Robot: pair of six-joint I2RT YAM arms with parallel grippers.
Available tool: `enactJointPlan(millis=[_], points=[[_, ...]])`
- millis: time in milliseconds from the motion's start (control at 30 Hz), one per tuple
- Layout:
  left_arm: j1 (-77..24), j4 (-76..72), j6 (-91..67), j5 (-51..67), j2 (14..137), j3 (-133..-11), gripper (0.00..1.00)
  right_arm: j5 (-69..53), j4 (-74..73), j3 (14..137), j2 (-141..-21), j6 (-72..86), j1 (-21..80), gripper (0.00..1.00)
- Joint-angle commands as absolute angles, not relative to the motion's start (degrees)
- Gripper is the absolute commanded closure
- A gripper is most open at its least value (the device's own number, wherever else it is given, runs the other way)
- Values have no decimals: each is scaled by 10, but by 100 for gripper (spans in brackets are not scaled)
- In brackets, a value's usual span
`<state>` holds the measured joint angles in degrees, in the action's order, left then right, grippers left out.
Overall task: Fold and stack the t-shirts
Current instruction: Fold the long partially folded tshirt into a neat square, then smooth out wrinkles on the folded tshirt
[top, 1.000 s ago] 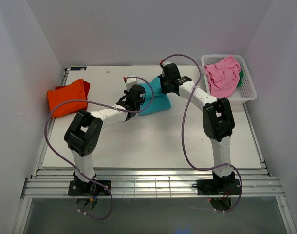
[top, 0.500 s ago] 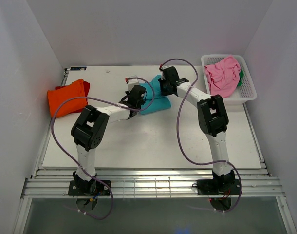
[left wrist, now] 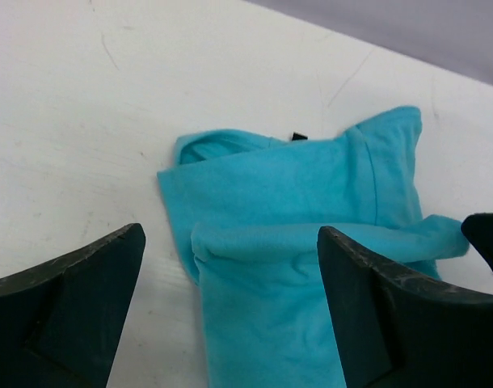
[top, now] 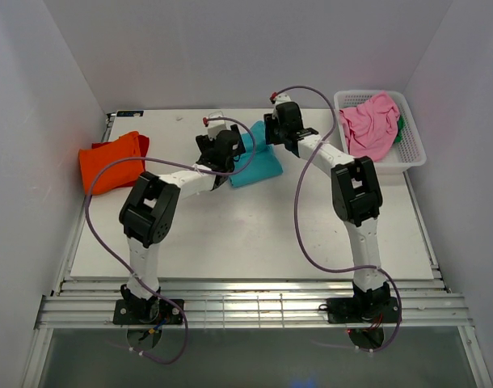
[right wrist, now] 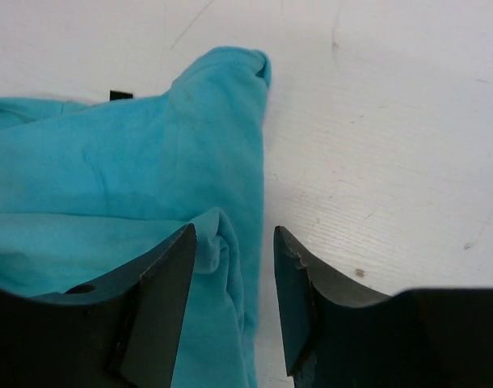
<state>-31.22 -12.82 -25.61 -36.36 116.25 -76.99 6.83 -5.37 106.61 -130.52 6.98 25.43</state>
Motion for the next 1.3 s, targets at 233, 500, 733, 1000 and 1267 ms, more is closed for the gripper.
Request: enactJointPlan(millis=[233,500,733,1000,1267], points=[[-337,-210,-279,-329,1042,-672,7,56,124,869,-1133,74,250,51],[-376,-220,-304,-258,1070,-656,100,-5,121,819,-1128,99,250,85],[-377,-209,-307,-208,1144,-687,100,-65,54,884,-1214,108,250,92],[-378,-182,-321,-191,1189,-694,100,-84,-39,938,-1280,122,251,92],[-393,-182,-344,-210,1138,-602,100,-60,-43,817,-1218,140,261,92]])
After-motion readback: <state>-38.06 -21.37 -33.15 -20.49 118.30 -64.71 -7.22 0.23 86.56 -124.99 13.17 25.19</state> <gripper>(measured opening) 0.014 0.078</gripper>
